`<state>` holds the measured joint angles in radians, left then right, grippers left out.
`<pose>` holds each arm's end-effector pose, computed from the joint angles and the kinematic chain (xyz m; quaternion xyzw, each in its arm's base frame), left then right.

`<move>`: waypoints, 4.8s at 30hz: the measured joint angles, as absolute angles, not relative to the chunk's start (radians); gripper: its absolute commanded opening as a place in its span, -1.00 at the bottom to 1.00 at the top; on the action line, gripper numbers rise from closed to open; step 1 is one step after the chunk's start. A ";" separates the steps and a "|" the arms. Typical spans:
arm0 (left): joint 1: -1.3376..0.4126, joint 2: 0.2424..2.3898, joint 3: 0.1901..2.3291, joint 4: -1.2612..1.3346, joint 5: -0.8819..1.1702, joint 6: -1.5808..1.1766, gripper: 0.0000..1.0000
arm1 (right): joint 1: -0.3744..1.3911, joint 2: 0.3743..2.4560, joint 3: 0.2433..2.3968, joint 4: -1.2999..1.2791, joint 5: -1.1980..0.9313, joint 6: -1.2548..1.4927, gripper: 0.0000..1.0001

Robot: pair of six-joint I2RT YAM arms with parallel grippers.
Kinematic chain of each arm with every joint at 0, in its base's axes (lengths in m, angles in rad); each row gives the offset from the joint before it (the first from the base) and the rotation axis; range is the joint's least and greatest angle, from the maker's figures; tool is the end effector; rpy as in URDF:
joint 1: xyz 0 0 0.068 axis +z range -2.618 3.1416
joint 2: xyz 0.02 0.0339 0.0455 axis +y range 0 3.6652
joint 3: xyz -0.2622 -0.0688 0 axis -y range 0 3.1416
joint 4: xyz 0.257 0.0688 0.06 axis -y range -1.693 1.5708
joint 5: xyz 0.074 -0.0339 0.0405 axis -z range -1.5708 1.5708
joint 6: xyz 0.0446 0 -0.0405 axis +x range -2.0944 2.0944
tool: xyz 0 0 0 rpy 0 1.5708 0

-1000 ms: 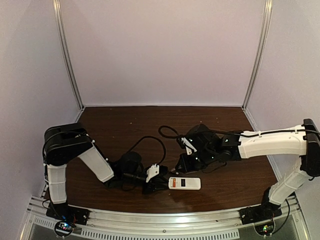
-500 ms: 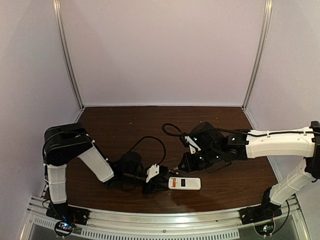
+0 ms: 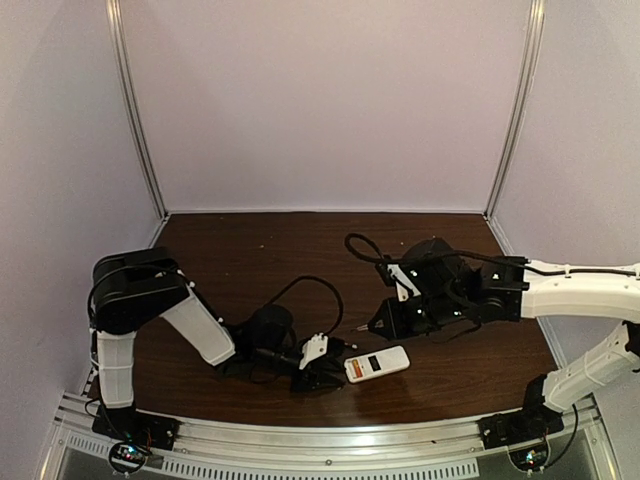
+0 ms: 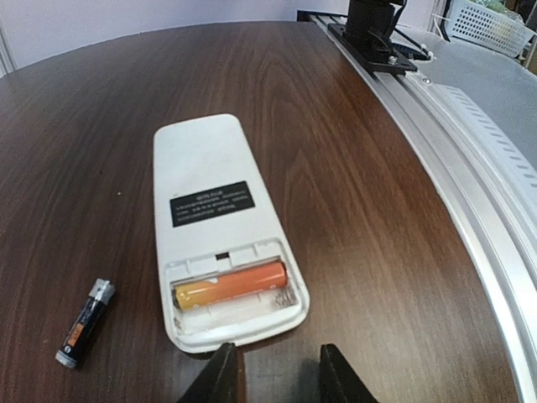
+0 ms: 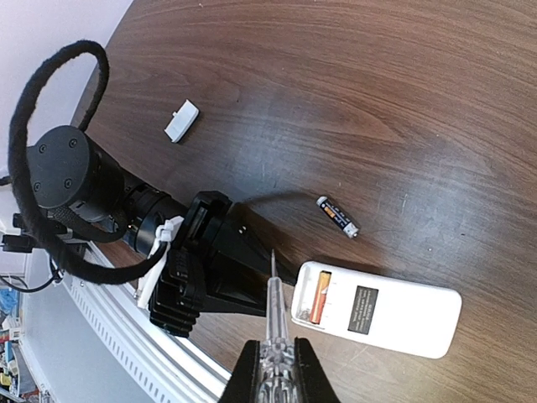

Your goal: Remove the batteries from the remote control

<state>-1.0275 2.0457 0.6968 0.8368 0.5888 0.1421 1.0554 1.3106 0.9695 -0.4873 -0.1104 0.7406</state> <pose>0.1607 -0.3140 0.0548 0.5782 0.6079 -0.4333 0.3294 0.1410 0.2589 0.2503 -0.1656 0.9158 0.3153 0.1855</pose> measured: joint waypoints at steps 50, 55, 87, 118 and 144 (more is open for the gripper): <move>-1.058 2.024 0.654 0.890 0.442 0.127 0.24 | 1.102 1.536 1.056 -0.671 -0.092 0.574 -1.00; -1.058 2.024 0.654 0.890 0.442 0.125 0.24 | 1.104 1.538 1.056 -0.678 -0.092 0.573 -1.00; -1.058 2.029 0.654 0.898 0.446 0.121 0.22 | 1.109 1.605 1.077 -0.690 -0.089 0.552 -1.00; -1.113 2.080 0.692 0.965 0.346 0.083 0.10 | 1.117 1.592 1.062 -0.688 -0.097 0.556 -1.00; -1.130 2.097 0.700 0.995 0.284 0.072 -0.16 | 1.038 1.488 0.904 -0.538 -0.260 0.544 -1.00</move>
<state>-1.1297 2.0968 0.6998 0.9951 0.2836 0.0715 1.0378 1.4876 0.9039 -0.5385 -0.2604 0.5438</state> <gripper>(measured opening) 0.425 0.100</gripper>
